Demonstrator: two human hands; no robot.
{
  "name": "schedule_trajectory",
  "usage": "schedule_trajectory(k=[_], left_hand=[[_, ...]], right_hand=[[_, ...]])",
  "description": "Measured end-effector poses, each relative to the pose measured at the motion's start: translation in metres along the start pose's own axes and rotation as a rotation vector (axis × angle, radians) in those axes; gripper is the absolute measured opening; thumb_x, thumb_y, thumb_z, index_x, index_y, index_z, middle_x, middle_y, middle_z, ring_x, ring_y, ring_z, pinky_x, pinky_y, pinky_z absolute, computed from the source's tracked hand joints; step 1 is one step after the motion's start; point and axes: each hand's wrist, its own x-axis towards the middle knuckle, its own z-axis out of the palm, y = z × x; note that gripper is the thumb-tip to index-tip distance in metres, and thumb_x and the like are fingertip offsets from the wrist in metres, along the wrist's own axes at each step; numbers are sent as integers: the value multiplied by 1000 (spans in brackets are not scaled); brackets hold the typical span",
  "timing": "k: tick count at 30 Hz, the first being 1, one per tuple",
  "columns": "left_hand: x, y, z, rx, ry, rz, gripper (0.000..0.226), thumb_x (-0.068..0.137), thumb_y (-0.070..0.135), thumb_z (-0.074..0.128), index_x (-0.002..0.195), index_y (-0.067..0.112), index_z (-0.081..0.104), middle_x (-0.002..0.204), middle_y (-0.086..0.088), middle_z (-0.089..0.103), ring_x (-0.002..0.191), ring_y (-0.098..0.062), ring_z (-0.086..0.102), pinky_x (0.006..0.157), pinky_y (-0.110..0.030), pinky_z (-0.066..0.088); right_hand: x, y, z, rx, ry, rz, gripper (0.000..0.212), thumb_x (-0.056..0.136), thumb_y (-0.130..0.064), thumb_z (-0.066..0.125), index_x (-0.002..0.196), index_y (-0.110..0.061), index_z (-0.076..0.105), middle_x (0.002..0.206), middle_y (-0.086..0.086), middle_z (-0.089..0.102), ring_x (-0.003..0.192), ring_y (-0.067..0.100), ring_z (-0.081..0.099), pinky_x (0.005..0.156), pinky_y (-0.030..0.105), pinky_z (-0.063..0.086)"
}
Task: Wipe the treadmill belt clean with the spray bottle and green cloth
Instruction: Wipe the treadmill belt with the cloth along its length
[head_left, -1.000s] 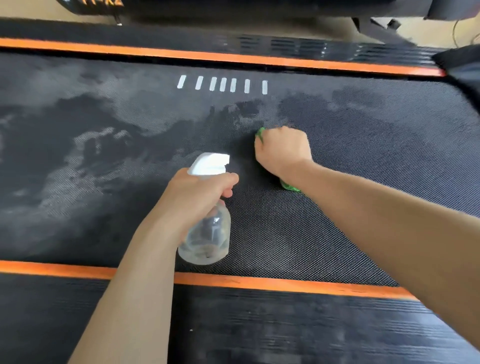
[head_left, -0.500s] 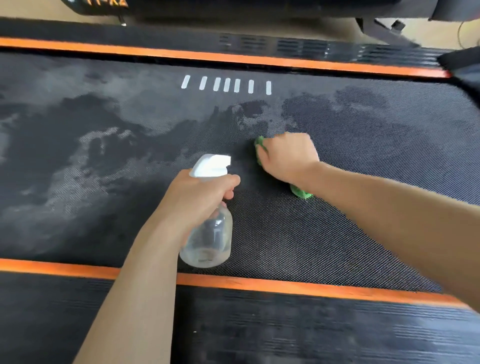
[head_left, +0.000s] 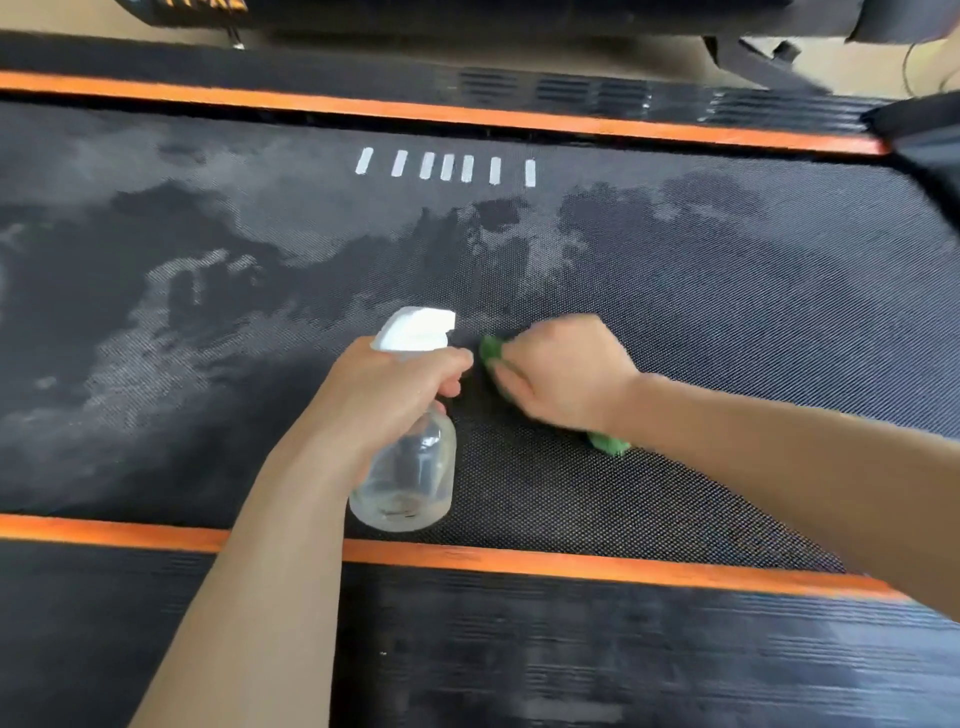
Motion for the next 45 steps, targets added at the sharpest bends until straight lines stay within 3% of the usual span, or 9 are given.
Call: schedule_trajectory(k=[4,8,15,19,22,30,35,41,45], left_hand=[[1,3,-1,26,-10,5,22,85,37,78,86,16,83,88,9,82,77,-12,74,81,-32,62],[-2,5,1,35,-28,4,21,83,38,79,85,18,82,86,10,82,90,-20,78,90,-40,64],[-10,7,5,38,-73,30,12,85,36,79,90,25,78,86,9,82,79,-14,72,84,-38,63],[-14,7,0,83,-133,12,14,86,35,78,92,23,80,86,10,82,81,-13,74,86,-35,61],[-17,10,-3,134,-156,16,15,85,34,79,95,22,80,87,9,83,78,-11,74,84,-33,60],[-28,12,-8,189,-132,7,18,85,36,81,93,20,81,87,8,83,78,-10,74,82,-32,60],[-45,9,-6,261,-151,27,19,85,36,81,91,17,81,88,8,83,87,-16,76,92,-37,58],[-68,11,-10,388,-240,75,21,81,42,79,92,24,80,88,9,82,94,-20,77,99,-43,58],[-76,14,-8,512,-299,105,22,81,45,79,82,23,81,82,1,81,76,-16,74,79,-34,58]], right_hand=[[42,26,7,5,-11,428,45,102,-37,28,70,-15,52,59,2,51,59,31,59,62,36,53],[-5,-11,-1,47,-50,248,47,102,-42,30,73,-16,56,59,-3,48,58,29,56,55,34,47],[-79,-22,-4,139,-49,-229,41,99,-40,42,66,-18,54,62,0,56,60,28,54,55,37,47],[-9,16,1,7,17,70,53,104,-42,25,67,-15,51,56,-3,52,50,25,54,54,35,52],[16,25,6,26,-3,280,46,103,-41,29,69,-17,49,55,-3,44,56,28,57,56,33,47],[-81,-67,-13,251,-51,-143,42,96,-45,32,64,-22,47,67,1,62,63,30,58,53,34,43],[-111,-29,-18,202,-132,-238,46,99,-47,28,70,-21,53,70,2,61,66,30,59,57,39,50],[-187,41,-22,130,-123,-50,47,99,-48,30,67,-22,52,65,-7,54,63,22,59,51,29,39],[-155,-7,-25,152,-53,-31,48,97,-48,27,70,-22,57,71,-6,59,66,21,60,55,28,40]])
